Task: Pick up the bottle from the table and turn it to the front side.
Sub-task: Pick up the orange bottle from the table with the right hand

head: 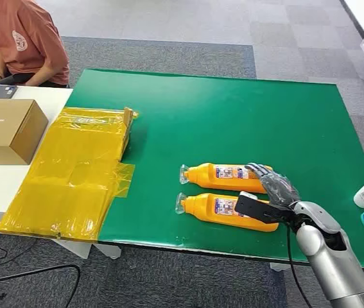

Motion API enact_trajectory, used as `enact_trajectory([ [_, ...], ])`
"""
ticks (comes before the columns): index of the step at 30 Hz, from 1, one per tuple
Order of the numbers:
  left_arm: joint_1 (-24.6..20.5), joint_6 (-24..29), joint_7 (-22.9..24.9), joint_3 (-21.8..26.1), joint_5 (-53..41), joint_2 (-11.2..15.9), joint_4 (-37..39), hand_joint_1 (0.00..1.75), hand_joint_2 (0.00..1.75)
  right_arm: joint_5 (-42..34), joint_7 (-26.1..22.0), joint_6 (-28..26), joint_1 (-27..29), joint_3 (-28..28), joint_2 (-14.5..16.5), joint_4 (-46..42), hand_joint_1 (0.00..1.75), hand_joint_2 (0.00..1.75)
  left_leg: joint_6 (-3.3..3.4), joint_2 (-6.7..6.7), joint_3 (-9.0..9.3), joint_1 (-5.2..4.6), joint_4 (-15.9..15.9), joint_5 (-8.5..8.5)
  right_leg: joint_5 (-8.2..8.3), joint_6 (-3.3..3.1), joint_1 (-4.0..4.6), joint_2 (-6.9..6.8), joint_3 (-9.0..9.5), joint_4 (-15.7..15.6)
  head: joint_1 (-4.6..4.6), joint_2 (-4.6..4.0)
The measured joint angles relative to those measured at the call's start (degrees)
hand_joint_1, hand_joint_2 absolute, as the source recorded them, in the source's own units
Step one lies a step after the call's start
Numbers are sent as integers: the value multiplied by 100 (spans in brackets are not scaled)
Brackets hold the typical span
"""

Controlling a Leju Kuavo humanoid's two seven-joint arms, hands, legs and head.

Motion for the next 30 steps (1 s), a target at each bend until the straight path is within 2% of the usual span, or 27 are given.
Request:
enact_trajectory([
  [6,-49,-28,14,1,-1,0,1,0,175,69,46,-63,135,68,187,101,0,175,-1,1,6,2,0,2,-13,-26,2,0,7,0,1,0],
  [12,-67,-43,32,17,8,-1,2,0,175,220,95,-107,281,109,269,247,0,175,-4,0,-1,2,0,9,2,-19,2,0,2,0,-1,0],
  [30,-77,-67,66,198,75,-20,7,0,175,526,169,-124,447,75,245,76,0,175,-5,0,-2,3,0,6,4,-5,2,0,-1,0,0,0],
])
